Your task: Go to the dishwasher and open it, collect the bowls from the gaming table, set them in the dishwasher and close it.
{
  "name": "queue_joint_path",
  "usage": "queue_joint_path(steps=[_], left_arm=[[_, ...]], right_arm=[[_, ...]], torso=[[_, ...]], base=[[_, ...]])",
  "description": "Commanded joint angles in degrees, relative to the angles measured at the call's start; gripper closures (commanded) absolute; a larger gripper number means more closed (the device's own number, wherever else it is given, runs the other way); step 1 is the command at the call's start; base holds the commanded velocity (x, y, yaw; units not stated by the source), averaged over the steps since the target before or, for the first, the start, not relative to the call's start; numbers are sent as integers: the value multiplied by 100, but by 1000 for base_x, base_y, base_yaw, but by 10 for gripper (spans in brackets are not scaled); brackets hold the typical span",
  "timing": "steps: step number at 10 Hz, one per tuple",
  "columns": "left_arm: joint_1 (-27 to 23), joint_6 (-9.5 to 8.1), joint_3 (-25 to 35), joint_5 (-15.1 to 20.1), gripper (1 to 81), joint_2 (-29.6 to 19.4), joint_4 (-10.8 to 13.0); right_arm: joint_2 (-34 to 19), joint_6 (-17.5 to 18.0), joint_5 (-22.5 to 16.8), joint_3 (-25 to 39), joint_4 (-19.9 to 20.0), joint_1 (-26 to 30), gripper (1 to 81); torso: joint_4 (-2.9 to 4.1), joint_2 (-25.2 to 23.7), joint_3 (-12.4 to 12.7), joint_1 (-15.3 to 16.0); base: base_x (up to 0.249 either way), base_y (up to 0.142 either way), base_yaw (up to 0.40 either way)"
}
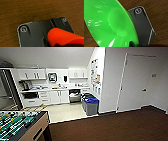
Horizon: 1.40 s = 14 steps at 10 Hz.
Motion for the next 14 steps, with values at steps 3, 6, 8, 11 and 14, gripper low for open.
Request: queue_joint_path(steps=[3, 6, 8, 11, 14], left_arm=[[-324, 4, 11, 141, 811, -68, 31], [-315, 4, 20, 141, 811, -68, 31], [-306, 4, 20, 132, 811, -68, 31], [-289, 4, 20, 132, 811, -68, 31], [-289, 4, 11, 132, 811, -68, 31]], right_arm=[[-17, -41, -293, 43, -118, 273, 811], [-17, -41, -293, 43, -118, 265, 811], [-17, -41, -285, 43, -117, 256, 811], [-17, -41, -285, 43, -118, 238, 811], [-17, -41, -285, 43, -118, 238, 811]], torso=[[0, 0, 0, -2], [0, 0, 0, -2], [0, 2, 0, -2], [0, 2, 0, -2], [0, 2, 0, -2]], base=[[137, 0, 0], [137, 0, 0], [139, 0, 0], [142, 0, 0], [143, 0, 0]])
